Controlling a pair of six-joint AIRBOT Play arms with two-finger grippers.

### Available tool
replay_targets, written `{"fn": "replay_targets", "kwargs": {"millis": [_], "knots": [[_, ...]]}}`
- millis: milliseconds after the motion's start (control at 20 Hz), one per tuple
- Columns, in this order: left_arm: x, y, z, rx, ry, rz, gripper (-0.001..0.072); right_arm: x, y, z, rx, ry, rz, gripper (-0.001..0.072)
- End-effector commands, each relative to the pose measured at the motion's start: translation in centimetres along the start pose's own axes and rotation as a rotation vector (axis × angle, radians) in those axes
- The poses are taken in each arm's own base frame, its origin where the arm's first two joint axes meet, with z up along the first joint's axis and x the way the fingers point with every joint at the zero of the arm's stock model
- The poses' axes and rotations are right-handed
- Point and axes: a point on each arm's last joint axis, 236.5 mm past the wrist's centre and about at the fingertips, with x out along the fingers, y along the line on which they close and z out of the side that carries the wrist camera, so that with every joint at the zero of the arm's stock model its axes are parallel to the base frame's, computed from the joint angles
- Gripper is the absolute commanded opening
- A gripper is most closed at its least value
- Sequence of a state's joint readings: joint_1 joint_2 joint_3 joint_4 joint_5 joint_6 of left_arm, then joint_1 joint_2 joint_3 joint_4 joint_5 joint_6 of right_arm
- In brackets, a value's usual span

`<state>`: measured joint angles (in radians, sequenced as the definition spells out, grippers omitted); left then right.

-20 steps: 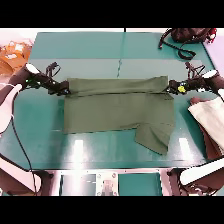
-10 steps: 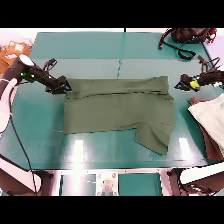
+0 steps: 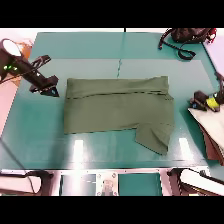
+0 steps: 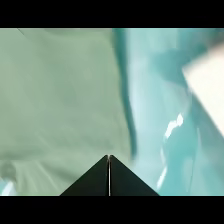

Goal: Fold the shirts.

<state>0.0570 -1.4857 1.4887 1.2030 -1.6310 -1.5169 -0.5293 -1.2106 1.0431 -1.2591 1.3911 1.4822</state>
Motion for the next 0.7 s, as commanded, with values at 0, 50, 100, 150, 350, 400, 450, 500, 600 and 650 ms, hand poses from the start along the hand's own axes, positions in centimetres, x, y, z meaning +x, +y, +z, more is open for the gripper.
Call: {"fn": "replay_targets", "kwargs": {"millis": [0, 50, 100, 150, 350, 400, 450, 500, 600, 650], "knots": [[-0.6, -0.3, -3.3, -0.008, -0.203, 0.073, 0.002, 1.9, -2.5, -7.9, 0.163, 0.059, -0.058, 0.0021], [0.3, -0.5, -4.6, -0.015, -0.253, 0.07, 0.0021, 2.9, -2.7, -9.6, 0.171, 0.088, -0.056, 0.0022], [1.5, -0.7, -5.9, -0.022, -0.281, 0.065, 0.0023, 3.9, -2.7, -11.2, 0.202, 0.116, -0.049, 0.0036], [2.9, -0.8, -7.3, -0.038, -0.278, 0.06, 0.0065, 4.8, -2.3, -12.2, 0.224, 0.131, -0.026, 0.0149], [10.9, -2.1, -12.1, -0.164, -0.16, -0.001, 0.0646, 7.6, 0.0, -13.7, 0.26, 0.148, 0.105, 0.0406], [12.6, -3.0, -12.6, -0.182, -0.164, -0.038, 0.0646, 7.9, 0.5, -13.7, 0.26, 0.143, 0.13, 0.0406], [13.8, -3.8, -12.9, -0.18, -0.176, -0.062, 0.0646, 8.0, 0.8, -13.7, 0.27, 0.14, 0.145, 0.0407], [14.7, -4.2, -13.1, -0.192, -0.189, -0.075, 0.0646, 8.1, 0.9, -13.4, 0.274, 0.129, 0.151, 0.0408], [16.2, -4.5, -13.5, -0.242, -0.211, -0.086, 0.0646, 8.2, 0.8, -13.0, 0.277, 0.109, 0.148, 0.0418], [16.5, -4.5, -13.2, -0.26, -0.237, -0.091, 0.0645, 8.2, 0.8, -12.8, 0.279, 0.102, 0.151, 0.0418]]}}
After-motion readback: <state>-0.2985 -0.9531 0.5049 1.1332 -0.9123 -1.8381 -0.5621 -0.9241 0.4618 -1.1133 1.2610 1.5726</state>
